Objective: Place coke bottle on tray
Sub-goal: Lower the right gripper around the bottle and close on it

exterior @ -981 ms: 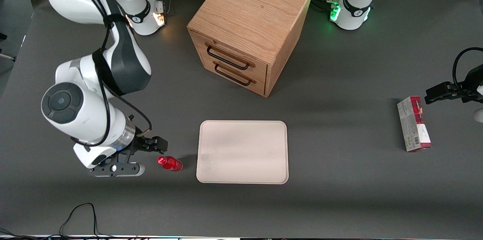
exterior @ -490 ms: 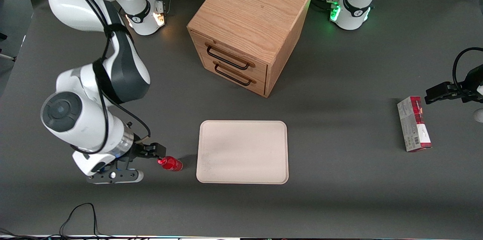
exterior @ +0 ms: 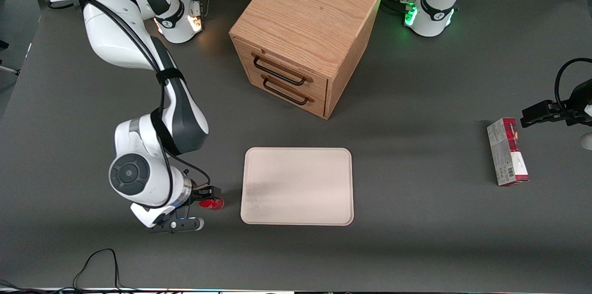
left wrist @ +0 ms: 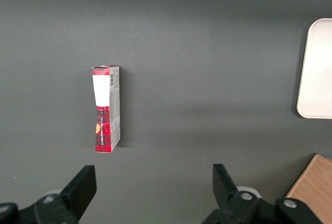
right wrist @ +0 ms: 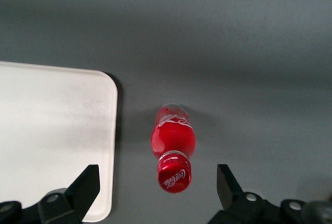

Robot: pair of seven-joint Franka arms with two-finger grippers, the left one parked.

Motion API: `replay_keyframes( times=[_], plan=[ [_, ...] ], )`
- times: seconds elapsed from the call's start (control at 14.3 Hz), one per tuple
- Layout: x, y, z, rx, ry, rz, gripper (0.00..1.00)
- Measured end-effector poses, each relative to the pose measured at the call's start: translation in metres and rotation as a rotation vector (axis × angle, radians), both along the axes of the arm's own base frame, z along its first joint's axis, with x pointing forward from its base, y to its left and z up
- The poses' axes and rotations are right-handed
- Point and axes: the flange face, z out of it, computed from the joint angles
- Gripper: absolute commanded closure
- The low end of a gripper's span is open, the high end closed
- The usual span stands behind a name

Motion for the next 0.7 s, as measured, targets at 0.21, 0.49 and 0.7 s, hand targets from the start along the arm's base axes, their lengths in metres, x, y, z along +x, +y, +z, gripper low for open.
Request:
replay_keyframes(
  times=[0.21, 0.49, 0.7],
  plan=[
    [0.003, -0.014, -0.020, 0.027, 0.012, -0.011, 0.00],
    [0.002, -0.017, -0.032, 0.027, 0.015, -0.012, 0.05],
    [0.000, -0.011, -0.033, 0.027, 0.015, -0.004, 0.58]
  ],
)
